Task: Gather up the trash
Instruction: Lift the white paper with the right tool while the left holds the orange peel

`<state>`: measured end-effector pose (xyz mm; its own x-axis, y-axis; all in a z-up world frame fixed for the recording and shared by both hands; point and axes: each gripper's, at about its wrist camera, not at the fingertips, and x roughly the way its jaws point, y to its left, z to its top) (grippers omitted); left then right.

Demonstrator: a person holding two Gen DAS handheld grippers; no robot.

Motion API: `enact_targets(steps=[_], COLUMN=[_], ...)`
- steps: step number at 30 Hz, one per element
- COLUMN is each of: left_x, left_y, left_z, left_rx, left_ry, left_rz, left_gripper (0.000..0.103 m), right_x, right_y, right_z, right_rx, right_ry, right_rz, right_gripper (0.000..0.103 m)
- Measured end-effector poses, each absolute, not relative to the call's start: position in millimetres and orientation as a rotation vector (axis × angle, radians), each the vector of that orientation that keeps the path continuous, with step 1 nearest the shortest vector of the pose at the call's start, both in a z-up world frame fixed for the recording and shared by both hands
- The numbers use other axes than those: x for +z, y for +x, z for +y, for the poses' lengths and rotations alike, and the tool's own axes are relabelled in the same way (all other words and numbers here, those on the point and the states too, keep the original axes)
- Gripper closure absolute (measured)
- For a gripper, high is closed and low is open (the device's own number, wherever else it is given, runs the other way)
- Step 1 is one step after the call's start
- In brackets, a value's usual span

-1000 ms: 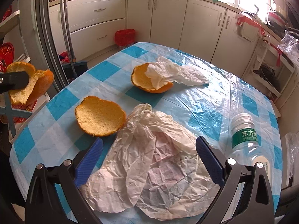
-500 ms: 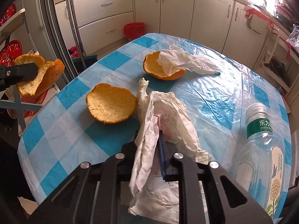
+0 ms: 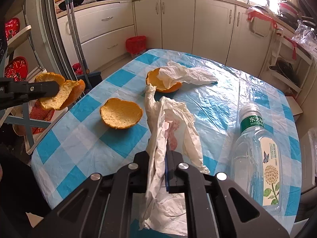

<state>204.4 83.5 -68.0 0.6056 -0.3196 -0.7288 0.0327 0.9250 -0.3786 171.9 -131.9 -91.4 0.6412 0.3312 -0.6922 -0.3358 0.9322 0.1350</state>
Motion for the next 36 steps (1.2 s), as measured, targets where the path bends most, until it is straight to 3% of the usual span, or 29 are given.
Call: enact_targets(steps=[36], left_x=[-66.6], left_y=[202.0], left_z=[81.2], left_rx=[-0.211], left_ry=[-0.342], left_rz=[0.899], left_gripper=[0.099], right_x=[-64.3], right_y=[134.9], right_z=[-140.6], right_rx=[0.365], right_ry=[-0.049], right_rz=[0.665], right_gripper=[0.093])
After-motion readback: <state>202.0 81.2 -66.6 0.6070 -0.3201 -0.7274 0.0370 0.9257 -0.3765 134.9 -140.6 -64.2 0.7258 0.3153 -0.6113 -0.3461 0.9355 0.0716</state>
